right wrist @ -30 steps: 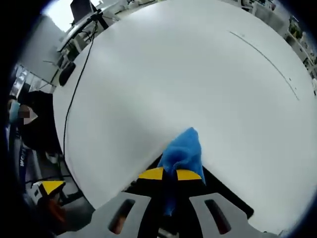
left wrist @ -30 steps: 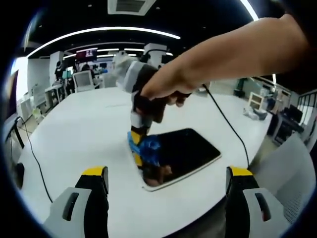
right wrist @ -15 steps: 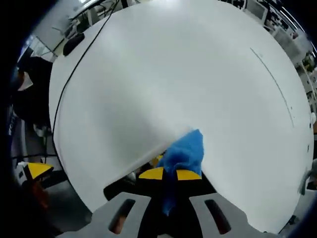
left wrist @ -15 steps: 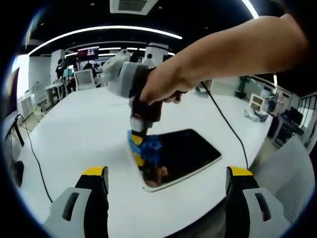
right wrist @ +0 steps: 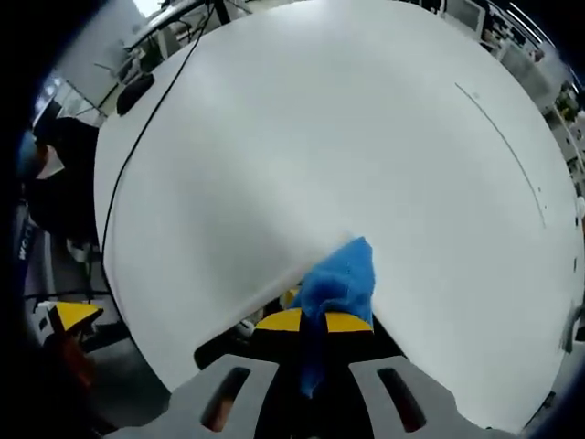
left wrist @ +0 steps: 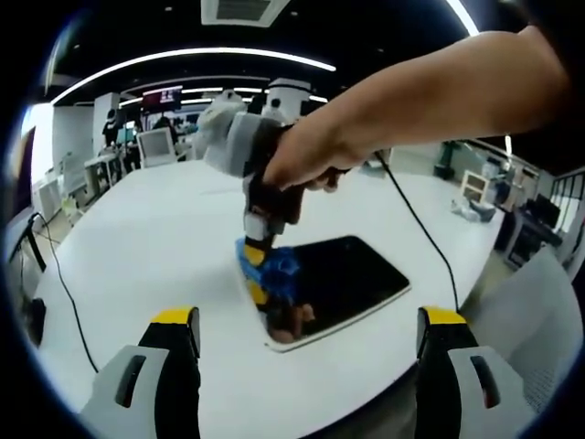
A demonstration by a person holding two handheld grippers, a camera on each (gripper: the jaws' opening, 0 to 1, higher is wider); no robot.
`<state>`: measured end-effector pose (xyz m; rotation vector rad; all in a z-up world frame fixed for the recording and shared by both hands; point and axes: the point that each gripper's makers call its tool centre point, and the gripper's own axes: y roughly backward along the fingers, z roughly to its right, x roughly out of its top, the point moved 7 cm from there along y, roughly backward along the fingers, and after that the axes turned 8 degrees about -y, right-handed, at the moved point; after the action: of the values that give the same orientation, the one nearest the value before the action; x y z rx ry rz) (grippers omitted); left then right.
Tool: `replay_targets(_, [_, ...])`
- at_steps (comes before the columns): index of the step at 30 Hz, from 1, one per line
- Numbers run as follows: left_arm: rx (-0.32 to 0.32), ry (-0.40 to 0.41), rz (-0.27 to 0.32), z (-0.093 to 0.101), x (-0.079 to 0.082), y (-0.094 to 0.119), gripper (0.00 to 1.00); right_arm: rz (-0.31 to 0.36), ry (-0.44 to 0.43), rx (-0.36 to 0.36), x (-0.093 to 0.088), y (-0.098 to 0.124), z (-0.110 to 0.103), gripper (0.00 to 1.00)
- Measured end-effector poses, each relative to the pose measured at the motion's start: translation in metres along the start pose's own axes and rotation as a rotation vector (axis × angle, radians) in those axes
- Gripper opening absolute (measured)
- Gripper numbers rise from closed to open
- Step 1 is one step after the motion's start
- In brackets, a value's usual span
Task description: Wipe the mirror surface with the cleaning cloth until all visible marks leave the cleaned area.
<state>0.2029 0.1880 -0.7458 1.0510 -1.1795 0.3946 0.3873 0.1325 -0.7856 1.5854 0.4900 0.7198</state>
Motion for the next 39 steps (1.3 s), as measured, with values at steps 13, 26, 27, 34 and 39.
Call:
replay_targets(13, [-0.012, -0.074, -0.013, 0.006, -0.001, 0.003, 0.99, 0.043, -0.008, -0.026, -0.002, -0.002, 0.0, 0.0])
replay_targets(26, [-0.043, -0.064, -0.016, 0.008, -0.002, -0.001, 0.99, 0.072, -0.027, -0.032, -0.003, -0.003, -0.001, 0.0])
replay_targets(27, [-0.041, -0.063, -0.016, 0.007, -0.002, -0.001, 0.99, 0.072, -0.025, -0.034, -0.003, -0.003, -0.001, 0.0])
replay_targets(34, [-0.037, -0.056, -0.027, 0.006, -0.004, -0.002, 0.99, 0.035, 0.003, -0.027, -0.004, -0.004, -0.006, 0.01])
replay_targets(39, [-0.047, -0.059, -0.029, 0.007, -0.003, -0.003, 0.99, 0.022, -0.005, 0.011, -0.013, 0.001, -0.012, 0.01])
